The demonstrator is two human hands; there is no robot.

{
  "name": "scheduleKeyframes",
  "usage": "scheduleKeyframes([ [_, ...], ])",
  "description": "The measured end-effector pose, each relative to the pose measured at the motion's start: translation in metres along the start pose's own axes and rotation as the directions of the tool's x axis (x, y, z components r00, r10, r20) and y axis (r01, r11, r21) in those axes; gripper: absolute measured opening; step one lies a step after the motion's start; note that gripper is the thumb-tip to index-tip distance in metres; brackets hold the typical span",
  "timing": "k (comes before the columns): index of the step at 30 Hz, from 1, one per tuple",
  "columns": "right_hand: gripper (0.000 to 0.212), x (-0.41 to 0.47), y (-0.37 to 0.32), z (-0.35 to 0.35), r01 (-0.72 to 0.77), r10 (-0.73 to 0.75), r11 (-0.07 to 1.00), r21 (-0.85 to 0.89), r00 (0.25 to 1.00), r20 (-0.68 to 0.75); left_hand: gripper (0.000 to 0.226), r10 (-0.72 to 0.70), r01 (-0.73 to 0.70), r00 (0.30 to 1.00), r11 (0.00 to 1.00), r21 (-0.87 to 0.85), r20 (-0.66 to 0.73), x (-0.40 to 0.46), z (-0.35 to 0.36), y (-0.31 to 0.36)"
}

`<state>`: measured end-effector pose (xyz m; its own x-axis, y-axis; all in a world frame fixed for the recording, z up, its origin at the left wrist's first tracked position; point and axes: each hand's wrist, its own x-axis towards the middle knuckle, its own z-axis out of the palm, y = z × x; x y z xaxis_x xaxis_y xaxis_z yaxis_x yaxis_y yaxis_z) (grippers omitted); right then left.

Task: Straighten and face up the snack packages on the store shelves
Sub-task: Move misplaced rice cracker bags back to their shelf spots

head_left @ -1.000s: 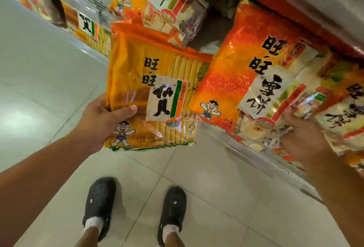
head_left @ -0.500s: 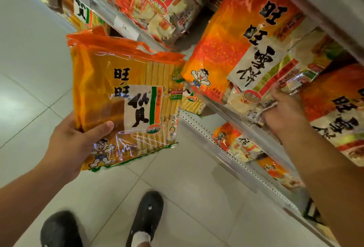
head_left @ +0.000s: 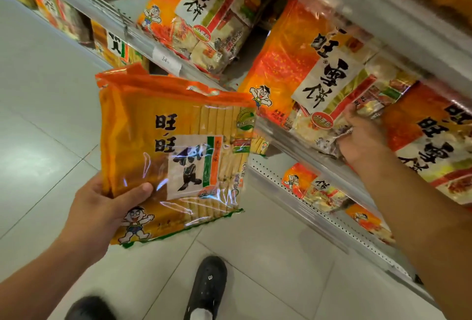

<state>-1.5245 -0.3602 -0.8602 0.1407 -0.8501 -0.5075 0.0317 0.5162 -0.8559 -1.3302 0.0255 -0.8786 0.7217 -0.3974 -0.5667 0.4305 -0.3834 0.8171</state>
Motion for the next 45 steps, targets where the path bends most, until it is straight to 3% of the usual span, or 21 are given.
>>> scheduleKeyframes([
  [9, 0.048, 0.022, 0.004, 0.009, 0.102, -0.115, 0.982, -0.16, 0.99, -0.077, 0.066, -0.018, 0.025, 0.997, 0.996, -0.088, 0.08, -0.002, 0.007, -0.015],
  [11, 0.043, 0.026, 0.016, 0.006, 0.086, -0.102, 0.978, -0.192, 0.992, -0.078, 0.064, -0.046, 0.053, 0.995, 0.995, -0.083, 0.086, 0.0, 0.01, -0.02],
  [14, 0.05, 0.032, 0.032, 0.0, 0.034, -0.027, 0.978, -0.203, 0.999, 0.04, 0.063, -0.074, 0.08, 0.993, 0.995, -0.055, 0.095, 0.008, 0.017, -0.024],
  [19, 0.06, 0.038, 0.029, -0.004, 0.026, -0.009, 0.967, -0.255, 0.998, 0.065, 0.064, -0.068, 0.074, 0.994, 0.995, -0.061, 0.085, 0.019, 0.024, -0.022],
  [24, 0.071, 0.039, 0.04, 0.001, -0.016, 0.011, 0.977, -0.213, 1.0, -0.021, 0.099, -0.056, 0.064, 0.99, 0.996, -0.06, 0.128, 0.021, 0.026, -0.016],
  [30, 0.075, 0.044, 0.043, 0.005, -0.017, -0.022, 0.952, -0.307, 0.992, -0.122, 0.1, -0.04, 0.054, 0.986, 0.995, -0.083, 0.16, 0.024, 0.028, -0.013],
  [34, 0.095, 0.014, 0.044, 0.011, -0.028, -0.074, 0.919, -0.394, 0.968, -0.24, 0.101, -0.055, 0.072, 0.984, 0.993, -0.094, 0.172, 0.023, 0.027, -0.007],
  [36, 0.093, -0.024, 0.061, 0.01, 0.131, -0.222, 0.897, -0.423, 0.96, -0.173, 0.099, -0.053, 0.075, 0.98, 0.991, -0.11, 0.194, 0.02, 0.023, 0.002],
  [38, 0.066, -0.069, 0.085, 0.012, 0.202, -0.232, 0.861, -0.467, 0.973, -0.007, 0.094, -0.058, 0.088, 0.972, 0.988, -0.128, 0.227, 0.016, 0.013, 0.017],
  [40, 0.058, -0.108, 0.099, 0.029, 0.072, 0.015, 0.89, -0.451, 0.982, 0.188, 0.092, -0.07, 0.103, 0.968, 0.987, -0.124, 0.239, 0.012, -0.002, 0.033],
  [42, 0.083, -0.131, 0.097, 0.054, -0.06, 0.231, 0.884, -0.463, 0.918, 0.322, 0.086, -0.074, 0.104, 0.972, 0.986, -0.128, 0.223, 0.009, -0.022, 0.051],
  [43, 0.089, -0.139, 0.092, 0.069, -0.06, 0.269, 0.867, -0.495, 0.893, 0.362, 0.081, -0.069, 0.1, 0.974, 0.986, -0.133, 0.217, 0.008, -0.034, 0.06],
  [45, 0.071, -0.151, 0.082, 0.098, -0.002, 0.279, 0.844, -0.537, 0.856, 0.436, 0.076, -0.063, 0.099, 0.974, 0.982, -0.161, 0.217, 0.006, -0.063, 0.077],
])
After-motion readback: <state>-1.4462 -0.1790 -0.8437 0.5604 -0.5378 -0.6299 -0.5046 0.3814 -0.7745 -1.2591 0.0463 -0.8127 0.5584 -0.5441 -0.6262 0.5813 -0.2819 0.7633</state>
